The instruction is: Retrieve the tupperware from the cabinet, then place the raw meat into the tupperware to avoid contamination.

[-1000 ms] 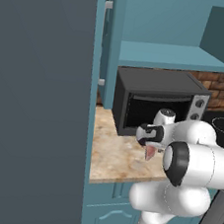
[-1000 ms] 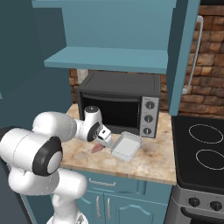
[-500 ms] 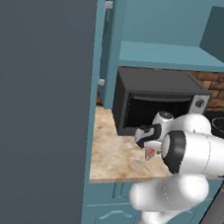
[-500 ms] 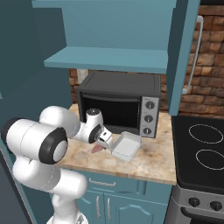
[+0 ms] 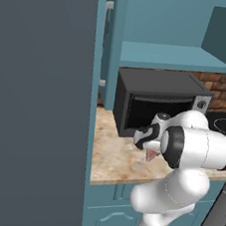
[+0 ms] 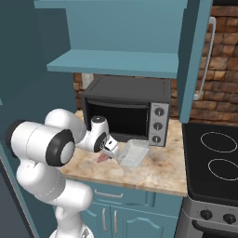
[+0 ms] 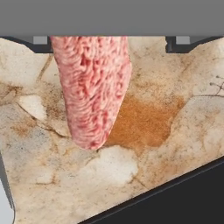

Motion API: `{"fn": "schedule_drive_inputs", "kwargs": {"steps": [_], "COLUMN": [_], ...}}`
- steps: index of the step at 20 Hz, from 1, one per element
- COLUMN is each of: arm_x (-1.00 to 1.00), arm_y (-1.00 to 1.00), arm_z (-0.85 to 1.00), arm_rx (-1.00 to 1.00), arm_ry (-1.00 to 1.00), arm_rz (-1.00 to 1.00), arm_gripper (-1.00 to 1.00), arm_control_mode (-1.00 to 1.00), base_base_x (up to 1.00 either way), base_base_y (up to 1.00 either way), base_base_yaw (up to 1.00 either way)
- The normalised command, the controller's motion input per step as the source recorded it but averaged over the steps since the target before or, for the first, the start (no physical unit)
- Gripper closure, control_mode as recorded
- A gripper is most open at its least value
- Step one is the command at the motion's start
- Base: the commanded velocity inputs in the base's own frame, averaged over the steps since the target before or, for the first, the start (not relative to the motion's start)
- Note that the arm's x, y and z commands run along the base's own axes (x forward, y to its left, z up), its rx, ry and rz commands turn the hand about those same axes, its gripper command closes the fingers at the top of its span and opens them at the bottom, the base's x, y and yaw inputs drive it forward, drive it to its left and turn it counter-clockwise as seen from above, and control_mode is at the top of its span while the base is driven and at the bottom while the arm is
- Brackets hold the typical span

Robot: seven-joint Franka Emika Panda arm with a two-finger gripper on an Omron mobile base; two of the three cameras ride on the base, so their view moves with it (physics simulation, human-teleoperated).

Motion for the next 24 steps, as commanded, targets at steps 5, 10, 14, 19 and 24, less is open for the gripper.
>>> {"fn": "schedule_drive_inputs", "kwargs": {"steps": [5, 10, 14, 19, 24], "arm_x": [0.06, 0.0, -0.06, -0.13, -0.2], "arm_y": [0.0, -0.08, -0.15, -0.18, -0.1], "arm_z": [-0.09, 0.0, 0.0, 0.0, 0.08], "arm_rx": [0.0, 0.0, 0.0, 0.02, 0.02], "arm_ry": [0.0, 0.0, -0.02, -0.08, -0.11], "arm_rz": [0.0, 0.0, 0.0, 0.0, 0.0], "arm_gripper": [1.0, 1.0, 1.0, 1.0, 1.0], "arm_control_mode": [-1.0, -1.0, -1.0, -1.0, -1.0], "base_base_x": [0.0, 0.0, 0.0, 0.0, 0.0], "base_base_y": [0.0, 0.0, 0.0, 0.0, 0.0], "base_base_yaw": [0.0, 0.0, 0.0, 0.0, 0.0]}}
